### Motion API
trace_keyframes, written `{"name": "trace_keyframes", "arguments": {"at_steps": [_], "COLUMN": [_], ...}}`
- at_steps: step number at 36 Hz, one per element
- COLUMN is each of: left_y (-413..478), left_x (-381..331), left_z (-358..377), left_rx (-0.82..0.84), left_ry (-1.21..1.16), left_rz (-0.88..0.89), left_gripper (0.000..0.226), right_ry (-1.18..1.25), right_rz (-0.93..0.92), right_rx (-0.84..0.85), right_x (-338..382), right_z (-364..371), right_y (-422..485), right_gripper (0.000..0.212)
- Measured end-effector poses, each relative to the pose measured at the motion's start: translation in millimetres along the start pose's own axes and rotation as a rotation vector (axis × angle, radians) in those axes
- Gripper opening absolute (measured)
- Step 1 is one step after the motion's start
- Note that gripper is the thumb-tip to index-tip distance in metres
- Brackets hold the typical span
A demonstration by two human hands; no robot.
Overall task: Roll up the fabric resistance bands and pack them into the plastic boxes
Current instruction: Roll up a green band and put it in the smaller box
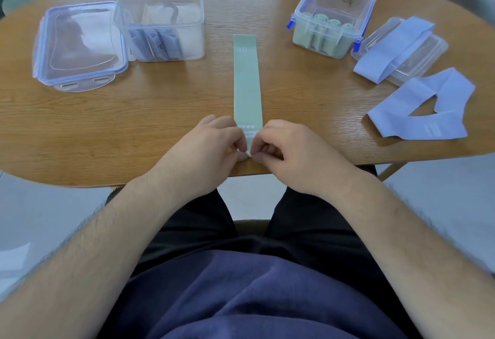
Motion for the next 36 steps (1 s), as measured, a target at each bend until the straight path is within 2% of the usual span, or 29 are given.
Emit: {"name": "trace_keyframes", "arguments": {"at_steps": [5, 11, 18, 23, 26, 32, 36], "left_y": [2.4, 4.8, 5.3, 4.8, 2.7, 2.1, 4.1], "left_x": [0.4, 2.7, -1.8, -6.6, -6.0, 1.8, 1.4], "left_z": [-1.2, 1.4, -0.2, -2.6, -4.9, -6.7, -5.5], "left_rx": [-0.024, -0.038, -0.080, -0.090, -0.066, -0.010, -0.036], "left_ry": [-0.003, -0.035, 0.000, 0.050, 0.074, 0.045, 0.042], "left_rz": [0.049, 0.027, 0.058, 0.141, 0.189, 0.264, 0.270], "left_gripper": [0.006, 0.006, 0.004, 0.009, 0.023, 0.008, 0.012], "right_ry": [0.001, 0.001, -0.042, -0.130, -0.194, -0.160, -0.123], "right_rz": [0.012, 0.031, 0.008, -0.042, -0.117, -0.135, -0.114], "right_rx": [0.001, -0.025, -0.100, -0.141, -0.121, -0.082, -0.122], "right_x": [-2.6, -4.1, -1.7, 2.7, 4.5, -0.9, -3.0], "right_z": [0.5, 4.2, 3.0, 0.3, -0.8, -4.2, -3.2], "right_y": [1.4, 3.7, 3.6, 0.3, -0.3, 1.4, 3.6], "right_gripper": [0.009, 0.010, 0.010, 0.011, 0.012, 0.011, 0.010]}}
Point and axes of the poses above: each hand's wrist, its own y-axis towards the middle knuckle, its own z-axis out of the palm, x = y × z, the point moved 5 cm from there along y, towards the middle knuckle, and after that the axes turned 6 degrees about -y, right-handed, at the moved point
